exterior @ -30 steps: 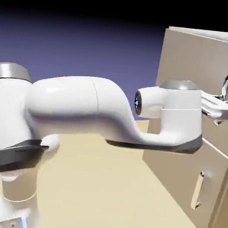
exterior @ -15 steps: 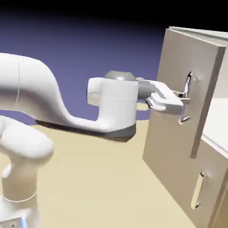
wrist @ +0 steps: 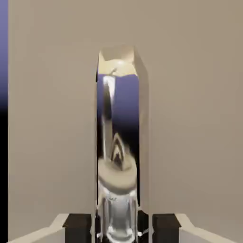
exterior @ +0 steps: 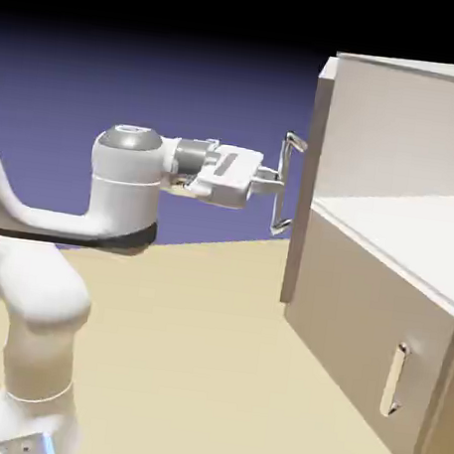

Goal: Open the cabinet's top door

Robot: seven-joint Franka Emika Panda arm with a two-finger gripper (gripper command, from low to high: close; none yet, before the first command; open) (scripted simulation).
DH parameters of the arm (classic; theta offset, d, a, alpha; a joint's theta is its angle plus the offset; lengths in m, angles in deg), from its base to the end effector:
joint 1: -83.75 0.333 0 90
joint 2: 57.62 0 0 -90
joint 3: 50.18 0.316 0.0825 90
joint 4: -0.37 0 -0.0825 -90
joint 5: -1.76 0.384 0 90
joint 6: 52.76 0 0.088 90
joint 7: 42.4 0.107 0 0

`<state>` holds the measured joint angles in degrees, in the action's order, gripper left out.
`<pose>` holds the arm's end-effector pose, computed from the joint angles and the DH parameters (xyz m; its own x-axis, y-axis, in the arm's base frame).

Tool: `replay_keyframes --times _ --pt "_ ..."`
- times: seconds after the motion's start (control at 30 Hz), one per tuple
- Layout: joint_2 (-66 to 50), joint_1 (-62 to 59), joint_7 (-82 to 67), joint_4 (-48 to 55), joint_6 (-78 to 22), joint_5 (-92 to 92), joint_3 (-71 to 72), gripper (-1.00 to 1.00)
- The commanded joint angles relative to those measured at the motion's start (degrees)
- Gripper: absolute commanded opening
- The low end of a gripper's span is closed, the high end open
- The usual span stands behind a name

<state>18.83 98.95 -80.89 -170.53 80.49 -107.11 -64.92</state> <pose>0.2487 -0.0156 0.5225 0.3921 0.5881 -0.7074 0.3921 0.5888 0.7068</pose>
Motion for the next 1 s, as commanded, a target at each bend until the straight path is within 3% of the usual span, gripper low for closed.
replay_keyframes --times 0.0,0.5,0.97 --pt "1.0 -0.1 -0.7 -0.7 -1.1 2.5 2.0 -1.0" --pt "5.5 5.5 -5.2 -2.0 -22.4 36.6 33.1 -1.0" --pt "-8.5 -1.2 -1.5 15.0 -45.9 62.3 62.2 -1.0"
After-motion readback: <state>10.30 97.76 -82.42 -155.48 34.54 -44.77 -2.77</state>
